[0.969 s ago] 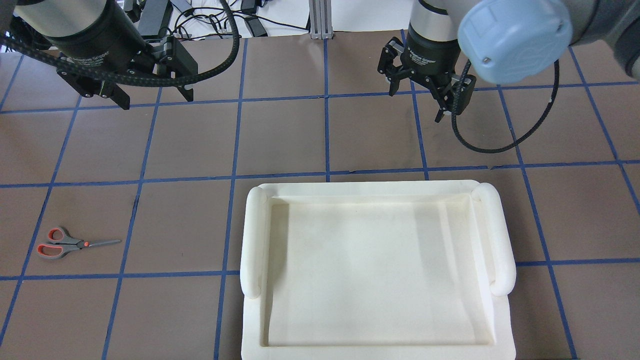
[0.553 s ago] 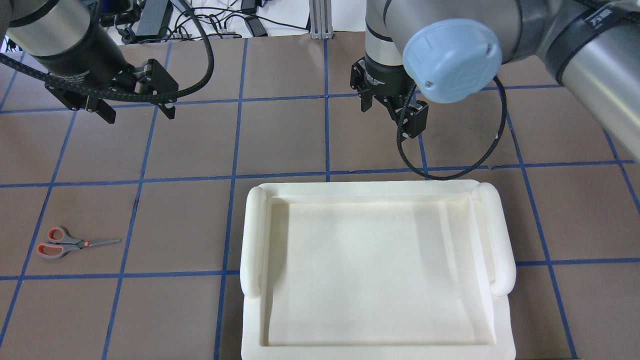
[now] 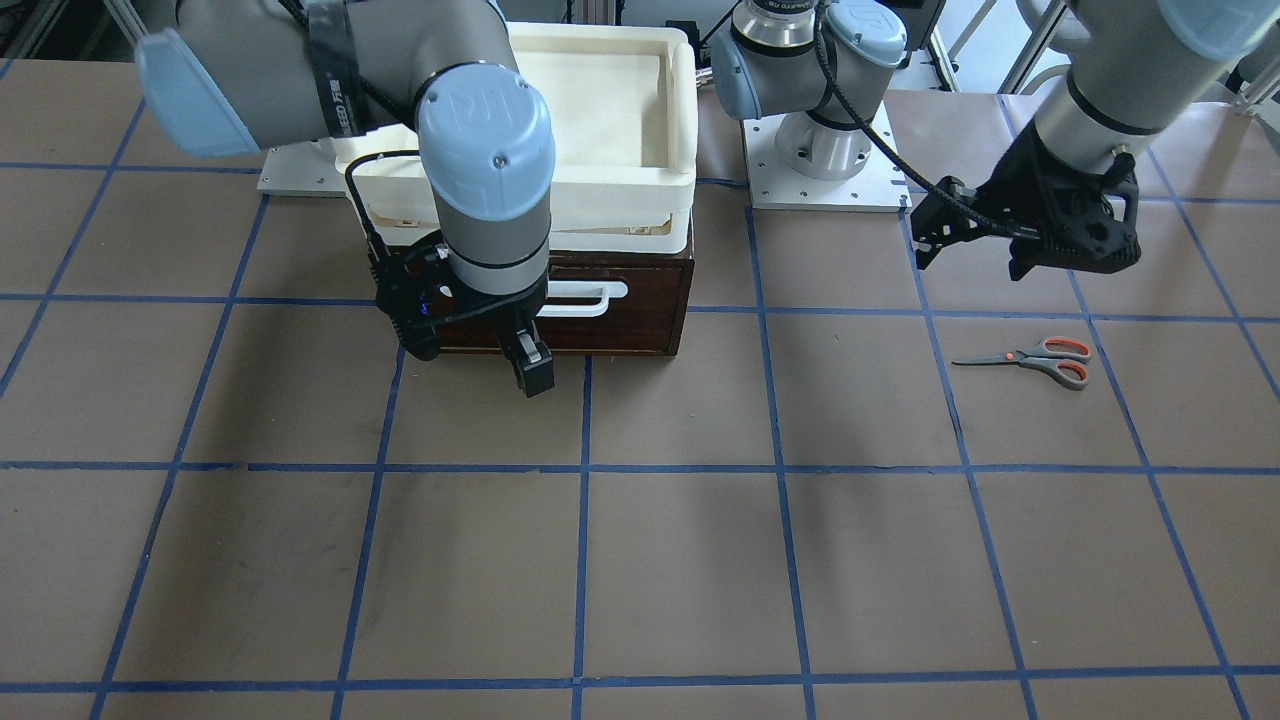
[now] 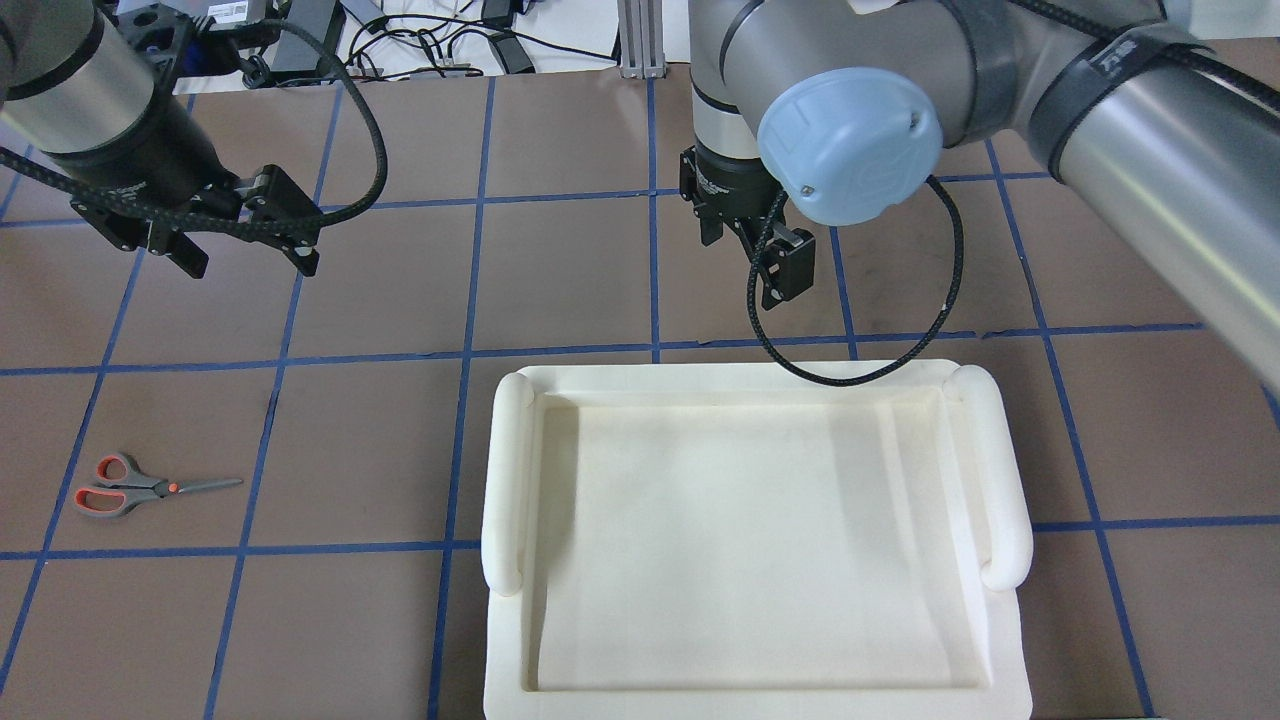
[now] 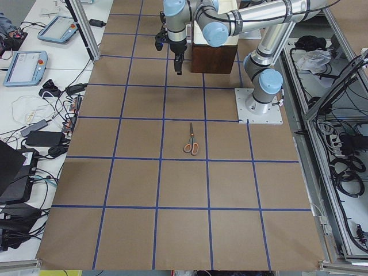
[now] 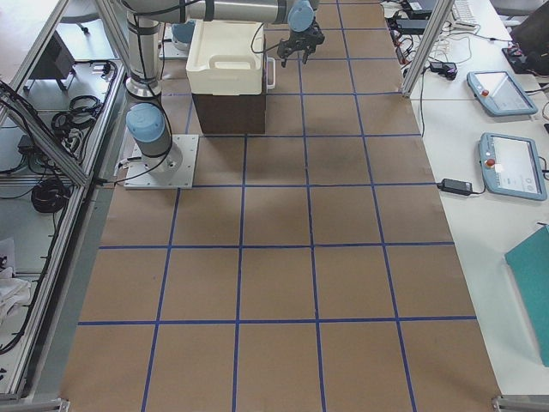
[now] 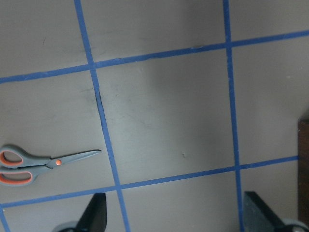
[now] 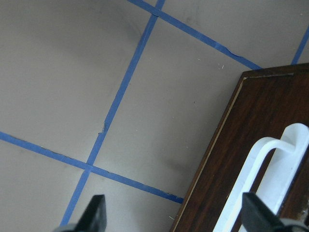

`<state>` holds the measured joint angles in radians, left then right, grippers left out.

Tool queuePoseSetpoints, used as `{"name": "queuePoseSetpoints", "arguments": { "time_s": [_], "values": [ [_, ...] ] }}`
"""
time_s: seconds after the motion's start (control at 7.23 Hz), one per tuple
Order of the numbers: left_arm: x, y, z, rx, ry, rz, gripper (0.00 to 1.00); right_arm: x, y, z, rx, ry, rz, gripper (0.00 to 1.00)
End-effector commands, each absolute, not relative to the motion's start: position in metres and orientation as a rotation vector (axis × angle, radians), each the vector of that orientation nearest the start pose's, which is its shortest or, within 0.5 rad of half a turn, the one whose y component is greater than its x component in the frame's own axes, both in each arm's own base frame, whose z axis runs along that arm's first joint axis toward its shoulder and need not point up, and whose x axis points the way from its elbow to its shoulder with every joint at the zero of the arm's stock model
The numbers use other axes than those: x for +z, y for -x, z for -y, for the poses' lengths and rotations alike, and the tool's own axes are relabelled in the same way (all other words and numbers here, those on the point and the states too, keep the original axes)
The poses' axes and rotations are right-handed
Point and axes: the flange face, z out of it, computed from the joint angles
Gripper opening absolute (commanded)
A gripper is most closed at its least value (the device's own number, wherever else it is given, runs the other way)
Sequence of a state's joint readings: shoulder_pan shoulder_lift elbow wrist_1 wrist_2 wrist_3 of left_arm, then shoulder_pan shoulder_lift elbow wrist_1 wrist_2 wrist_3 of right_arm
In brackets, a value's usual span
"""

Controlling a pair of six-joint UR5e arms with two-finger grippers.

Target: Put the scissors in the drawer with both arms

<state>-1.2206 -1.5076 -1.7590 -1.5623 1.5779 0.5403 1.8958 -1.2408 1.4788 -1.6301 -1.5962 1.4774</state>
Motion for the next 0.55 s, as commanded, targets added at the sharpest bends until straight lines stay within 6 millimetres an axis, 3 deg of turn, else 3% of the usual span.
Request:
{"name": "queuePoseSetpoints", "arguments": {
  "time_s": [0.0, 0.28, 0.42],
  "values": [
    [0.389, -0.109, 0.451, 0.232, -0.781, -3.141, 0.98, 0.336, -0.322, 0.529, 0.196, -1.871, -2.742, 1.00],
    [0.360, -0.141, 0.450, 0.141, -1.315, -2.923, 0.99, 0.321, -0.327, 0.530, 0.280, -1.915, -2.705, 1.00],
    [0.345, -0.158, 0.450, 0.195, -1.517, -2.812, 0.99, 0.318, -0.328, 0.528, 0.311, -1.922, -2.711, 1.00]
  ]
}}
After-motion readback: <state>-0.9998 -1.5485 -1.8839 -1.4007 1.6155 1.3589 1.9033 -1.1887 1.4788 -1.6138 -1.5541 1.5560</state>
